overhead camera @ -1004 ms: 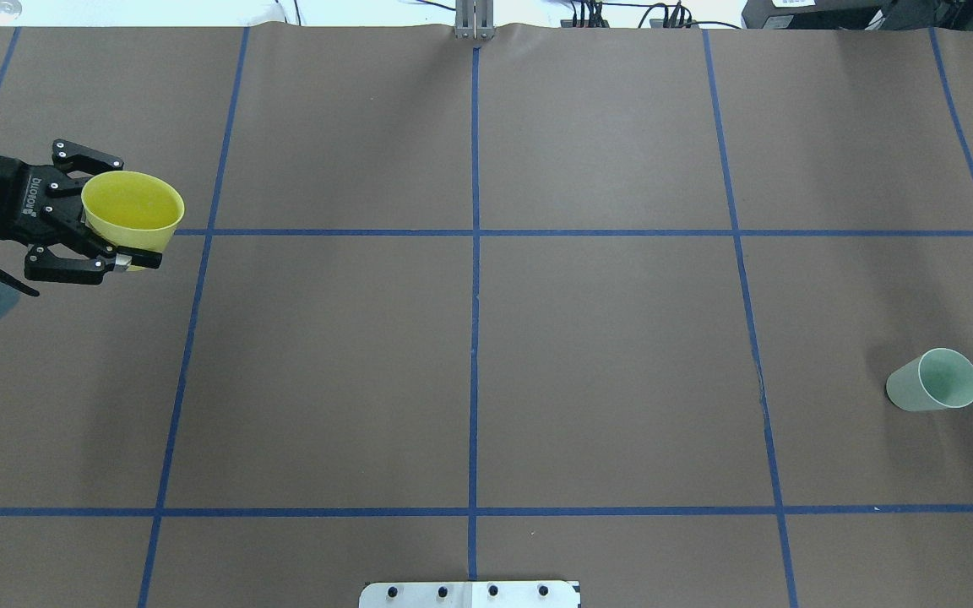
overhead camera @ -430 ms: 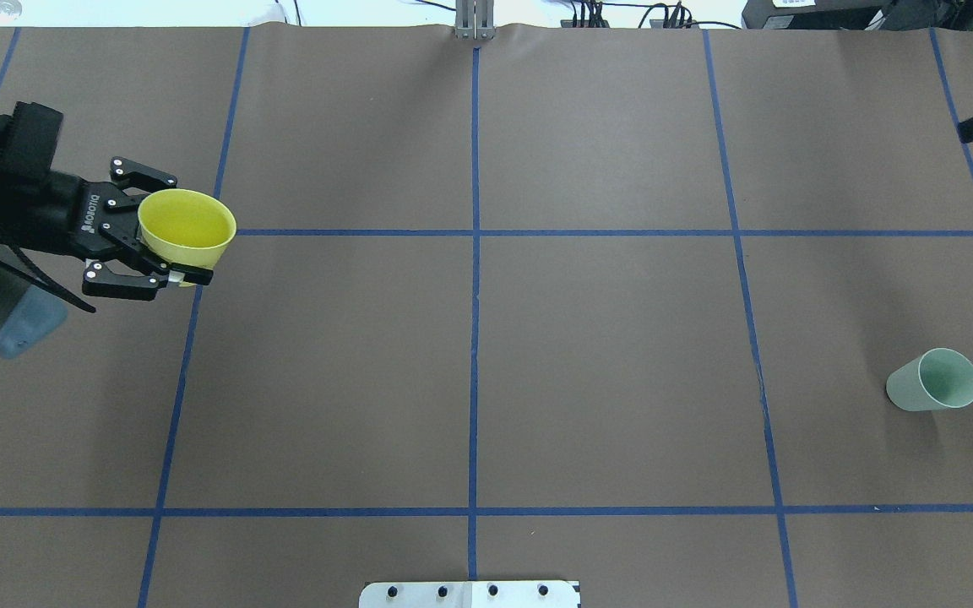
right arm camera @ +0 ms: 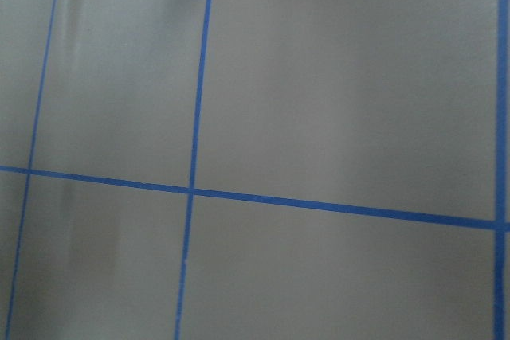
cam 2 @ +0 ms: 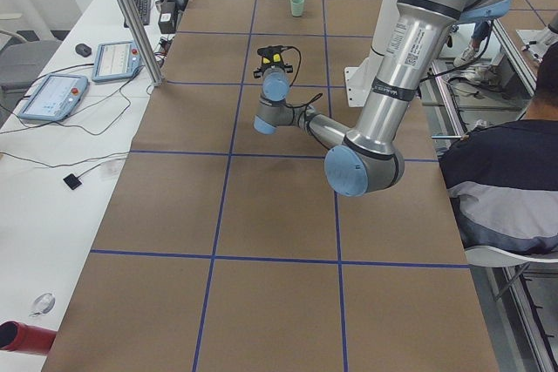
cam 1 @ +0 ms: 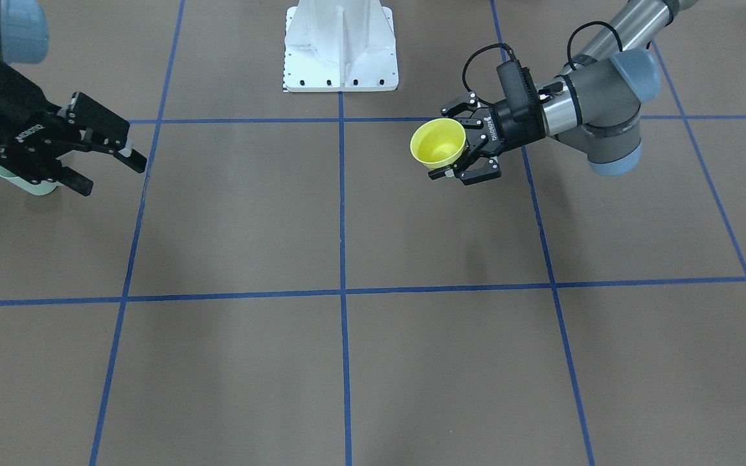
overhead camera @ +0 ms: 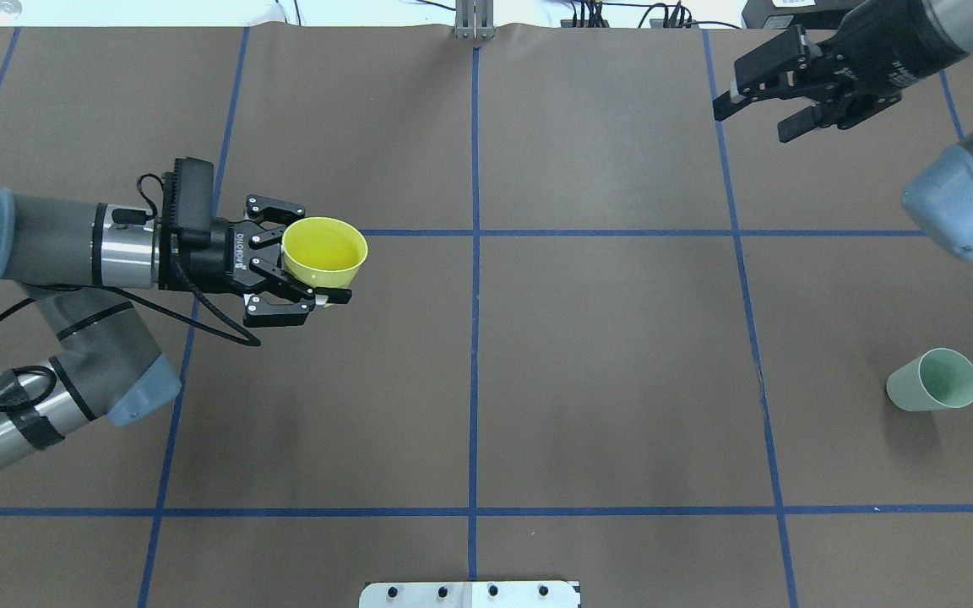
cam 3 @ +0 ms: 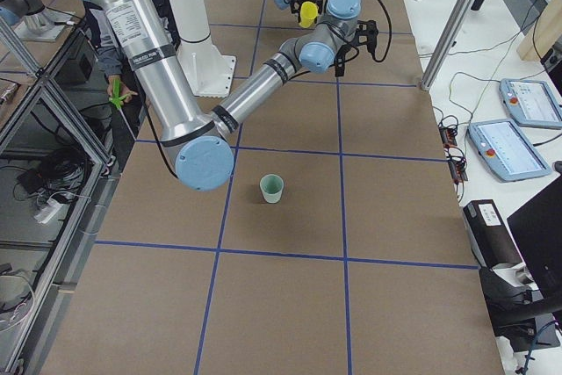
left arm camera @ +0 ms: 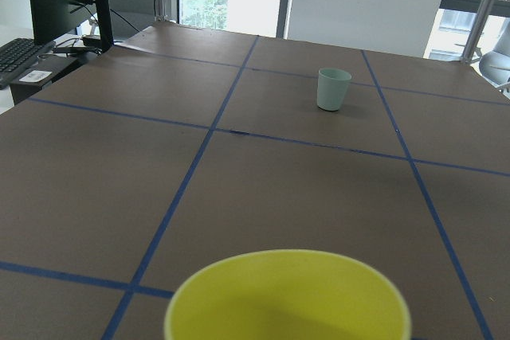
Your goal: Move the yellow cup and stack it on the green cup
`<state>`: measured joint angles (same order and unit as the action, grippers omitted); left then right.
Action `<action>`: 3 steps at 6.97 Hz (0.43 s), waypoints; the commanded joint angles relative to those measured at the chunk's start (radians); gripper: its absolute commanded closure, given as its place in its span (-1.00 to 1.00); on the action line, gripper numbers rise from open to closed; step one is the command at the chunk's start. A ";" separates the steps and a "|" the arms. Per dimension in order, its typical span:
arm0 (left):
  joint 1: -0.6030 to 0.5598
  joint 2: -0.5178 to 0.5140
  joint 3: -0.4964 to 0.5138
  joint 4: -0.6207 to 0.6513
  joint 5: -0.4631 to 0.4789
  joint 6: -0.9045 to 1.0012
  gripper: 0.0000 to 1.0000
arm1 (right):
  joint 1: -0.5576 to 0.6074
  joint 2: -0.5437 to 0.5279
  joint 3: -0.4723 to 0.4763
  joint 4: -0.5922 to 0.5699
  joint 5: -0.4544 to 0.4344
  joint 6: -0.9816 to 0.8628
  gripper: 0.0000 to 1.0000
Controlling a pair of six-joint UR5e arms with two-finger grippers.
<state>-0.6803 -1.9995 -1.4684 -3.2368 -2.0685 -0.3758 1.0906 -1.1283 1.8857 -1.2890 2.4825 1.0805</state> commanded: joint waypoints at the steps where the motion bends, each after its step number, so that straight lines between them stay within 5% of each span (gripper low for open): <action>1: 0.121 -0.068 0.014 -0.079 0.193 0.004 0.53 | -0.053 0.070 0.001 -0.036 -0.007 0.142 -0.99; 3: 0.136 -0.108 0.014 -0.081 0.214 0.008 0.46 | -0.112 0.189 0.003 -0.235 -0.014 0.147 -0.99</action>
<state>-0.5570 -2.0887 -1.4555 -3.3158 -1.8737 -0.3695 1.0143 -1.0004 1.8864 -1.4261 2.4727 1.2175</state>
